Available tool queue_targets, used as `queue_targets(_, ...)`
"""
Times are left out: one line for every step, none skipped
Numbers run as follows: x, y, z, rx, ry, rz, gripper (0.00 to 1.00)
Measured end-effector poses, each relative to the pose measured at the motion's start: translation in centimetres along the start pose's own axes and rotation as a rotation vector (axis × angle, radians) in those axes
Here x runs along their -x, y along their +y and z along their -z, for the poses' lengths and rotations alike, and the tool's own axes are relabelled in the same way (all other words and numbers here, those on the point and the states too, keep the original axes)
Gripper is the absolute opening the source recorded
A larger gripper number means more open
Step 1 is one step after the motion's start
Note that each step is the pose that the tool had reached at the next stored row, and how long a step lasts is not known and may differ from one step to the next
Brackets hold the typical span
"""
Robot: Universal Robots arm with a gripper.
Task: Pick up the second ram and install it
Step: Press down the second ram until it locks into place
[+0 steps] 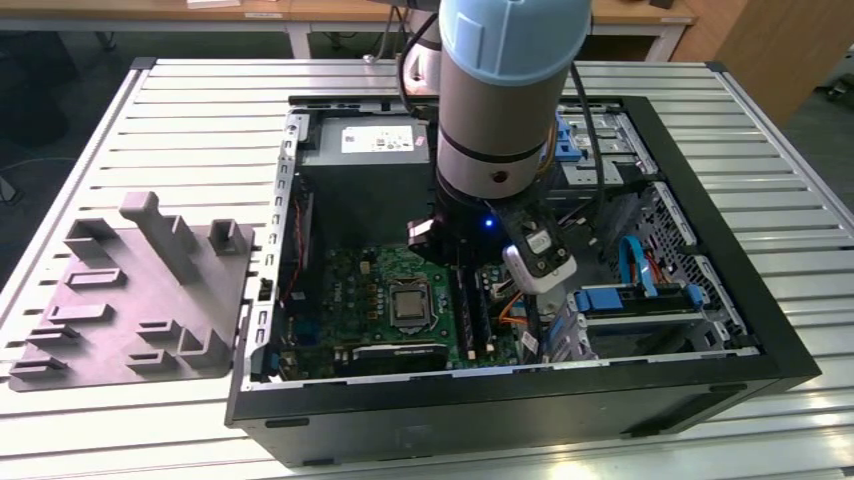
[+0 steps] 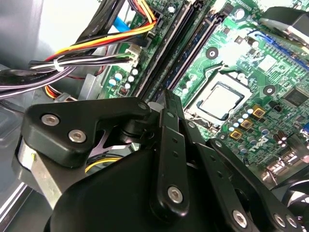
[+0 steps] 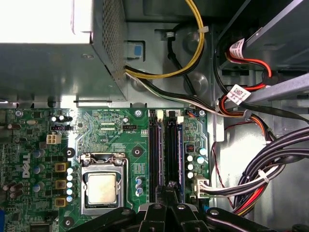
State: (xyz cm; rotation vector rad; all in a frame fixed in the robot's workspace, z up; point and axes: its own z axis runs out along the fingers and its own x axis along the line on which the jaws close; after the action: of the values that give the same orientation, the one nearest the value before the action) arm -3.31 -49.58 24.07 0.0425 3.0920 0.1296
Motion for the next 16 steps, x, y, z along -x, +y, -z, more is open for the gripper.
queue_targets(-0.01, 0.1, -0.01, 0.0, 0.0, 0.0, 0.1)
queue_targets(-0.01, 0.21, -0.02, 0.0, 0.0, 0.0, 0.1)
queue_targets(-0.01, 0.33, -0.03, 0.0, 0.0, 0.0, 0.1)
queue_targets(-0.02, 0.45, -0.04, 0.0, 0.0, 0.0, 0.1)
queue_targets(-0.02, 0.57, -0.05, -0.0001, 0.0, 0.0, 0.1)
queue_targets(-0.03, 0.68, -0.07, 0.0, 0.0, 0.0, 0.1)
queue_targets(-0.03, 0.77, -0.08, 0.0, 0.0, 0.0, 0.1)
queue_targets(-0.03, 0.85, -0.08, -0.0001, 0.0, 0.0, 0.1)
queue_targets(-0.03, 0.93, -0.1, 0.0, 0.0, 0.0, 0.1)
queue_targets(-0.04, 1.0, -0.1, 0.0, 0.0, 0.0, 0.1)
queue_targets(-0.04, 1.06, -0.11, 0.0, 0.0, 0.0, 0.1)
queue_targets(-0.04, 1.13, -0.11, -0.0001, 0.0, 0.0, 0.1)
queue_targets(-0.05, 1.2, -0.12, 0.0, 0.0, 0.0, 0.1)
queue_targets(-0.05, 1.27, -0.13, 0.0, 0.0, 0.0, 0.1)
queue_targets(-0.05, 1.37, -0.14, 0.0, 0.0, 0.0, 0.1)
queue_targets(-0.06, 1.47, -0.15, 0.0, 0.0, 0.0, 0.1)
